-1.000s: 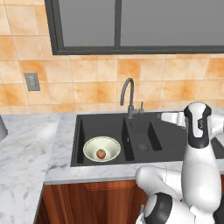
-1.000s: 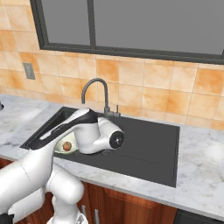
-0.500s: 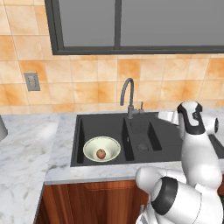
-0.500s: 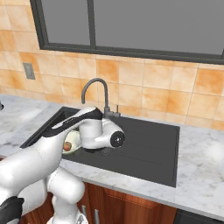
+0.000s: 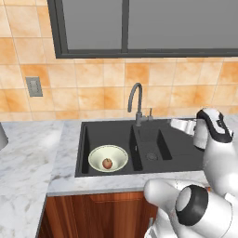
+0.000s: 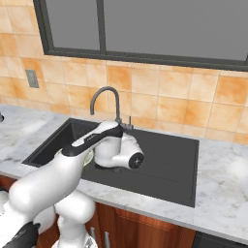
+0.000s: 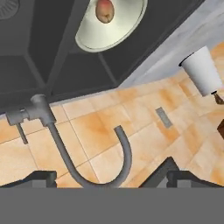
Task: Pick the peach from the cabinet and place it in the bowl. Then pick the bowl and place it in the sink. Then turn on the sink facuet.
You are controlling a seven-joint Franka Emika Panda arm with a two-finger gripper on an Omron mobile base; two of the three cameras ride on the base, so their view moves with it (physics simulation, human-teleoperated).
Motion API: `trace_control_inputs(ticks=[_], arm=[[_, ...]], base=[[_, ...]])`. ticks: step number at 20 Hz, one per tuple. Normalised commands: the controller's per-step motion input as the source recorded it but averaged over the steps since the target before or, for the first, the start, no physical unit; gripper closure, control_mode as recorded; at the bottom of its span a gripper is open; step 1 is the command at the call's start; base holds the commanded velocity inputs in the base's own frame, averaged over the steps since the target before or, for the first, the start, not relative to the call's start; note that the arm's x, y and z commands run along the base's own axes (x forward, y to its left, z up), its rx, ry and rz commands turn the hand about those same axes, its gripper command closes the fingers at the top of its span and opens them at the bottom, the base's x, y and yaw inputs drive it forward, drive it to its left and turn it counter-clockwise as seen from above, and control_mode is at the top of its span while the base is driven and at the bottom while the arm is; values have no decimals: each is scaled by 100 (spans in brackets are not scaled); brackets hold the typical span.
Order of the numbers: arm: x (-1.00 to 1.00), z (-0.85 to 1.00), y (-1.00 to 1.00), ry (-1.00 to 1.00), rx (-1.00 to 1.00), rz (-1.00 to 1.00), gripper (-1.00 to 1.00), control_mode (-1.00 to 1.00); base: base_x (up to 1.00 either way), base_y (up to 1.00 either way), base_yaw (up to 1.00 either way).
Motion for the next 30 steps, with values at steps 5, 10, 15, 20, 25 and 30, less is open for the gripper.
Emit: trace_control_inputs(ticks=[5, 10, 15, 20, 25, 30], arm=[[26, 0, 0, -55, -23, 20, -100, -100], [17, 0, -1, -45, -15, 9, -100, -100], [5, 9, -3, -11, -3, 1, -100, -100], [21, 30, 0, 0, 0, 0, -100, -100], [27, 11, 0, 5, -2, 0, -100, -100], [31, -8, 0, 16, -1, 0, -100, -100]], base=[[0, 0, 0], [0, 0, 0], [0, 0, 0], [0, 0, 0], [0, 0, 0], [0, 0, 0]])
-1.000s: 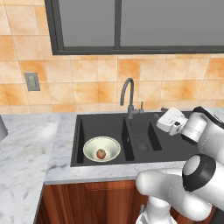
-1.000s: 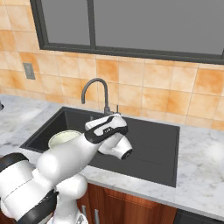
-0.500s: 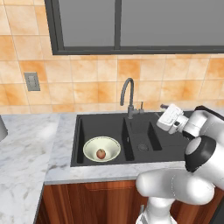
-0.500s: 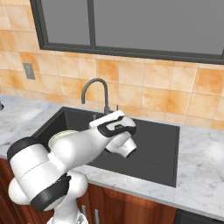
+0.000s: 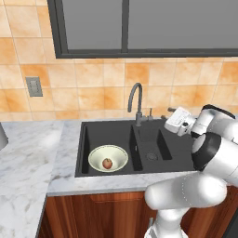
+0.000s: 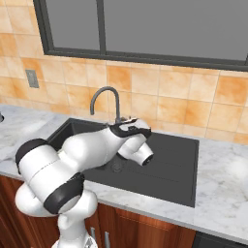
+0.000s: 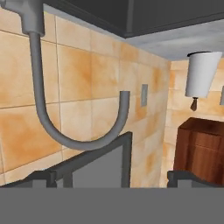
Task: Pick the peach from the cabinet and place it in the bowl. Then pick the bowl and place it in the sink. Then turn on the sink facuet.
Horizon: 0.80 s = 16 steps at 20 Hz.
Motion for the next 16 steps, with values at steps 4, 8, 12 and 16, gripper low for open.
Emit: trace_control_inputs(ticks=[4, 8, 12, 16], arm=[[28, -13, 0, 12, 0, -2, -100, -100], [32, -19, 0, 5, 0, -2, -100, -100], [38, -17, 0, 0, 0, -2, -100, -100], [39, -19, -9, 0, 0, 0, -100, -100]], base=[[0, 0, 0], [0, 0, 0], [0, 0, 0], [0, 0, 0]])
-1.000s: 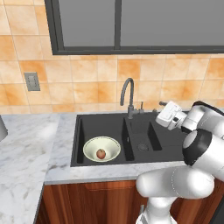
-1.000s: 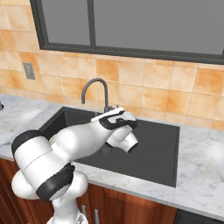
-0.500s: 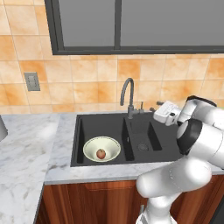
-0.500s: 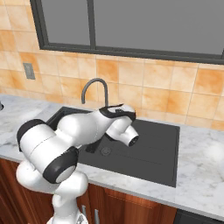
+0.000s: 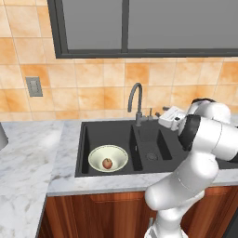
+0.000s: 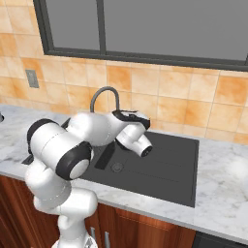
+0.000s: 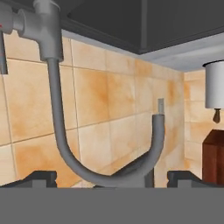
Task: Pick the peach from the cabinet and place it in the bowl. Then pick the bowl and place it in the sink. Then turn on the sink facuet.
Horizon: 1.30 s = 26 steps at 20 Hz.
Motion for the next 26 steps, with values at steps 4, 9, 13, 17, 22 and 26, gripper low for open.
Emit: trace_control_inputs(ticks=[4, 9, 13, 17, 22, 26], arm=[[36, -29, -21, 0, 0, 0, -100, -100], [36, -16, -17, 0, 0, 0, -100, -100], [28, -9, 0, 0, 0, 0, -100, -100], [22, -19, 0, 0, -2, 0, -100, -100], [25, -20, 0, 0, -2, 0, -100, -100], [30, -13, 0, 0, 0, 0, -100, -100]], base=[[0, 0, 0], [0, 0, 0], [0, 0, 0], [0, 0, 0], [0, 0, 0], [0, 0, 0]])
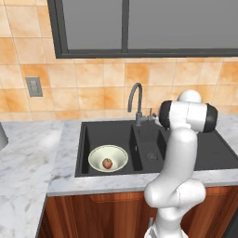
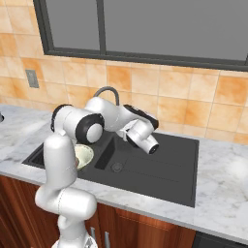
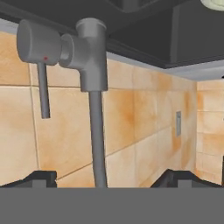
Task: Pick the peach from the cabinet and place it in the bowl. Then pick the bowl and place it in the sink. Then turn on the sink facuet.
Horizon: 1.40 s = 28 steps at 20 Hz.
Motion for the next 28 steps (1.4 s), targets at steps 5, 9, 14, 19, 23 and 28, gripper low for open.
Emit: trace_control_inputs(ticks=[5, 9, 14, 19, 23, 28], arm=[[37, -8, 0, 0, 0, 0, -100, -100], [40, -10, 0, 0, 0, 0, -100, -100], [38, -24, 0, 0, 0, 0, -100, -100], [46, -26, 0, 0, -1, 0, -100, -100], [43, -18, 0, 0, 0, 0, -100, -100], [43, -13, -5, 2, 0, 0, -100, -100]], base=[[0, 0, 0], [0, 0, 0], [0, 0, 0], [0, 0, 0], [0, 0, 0], [0, 0, 0]])
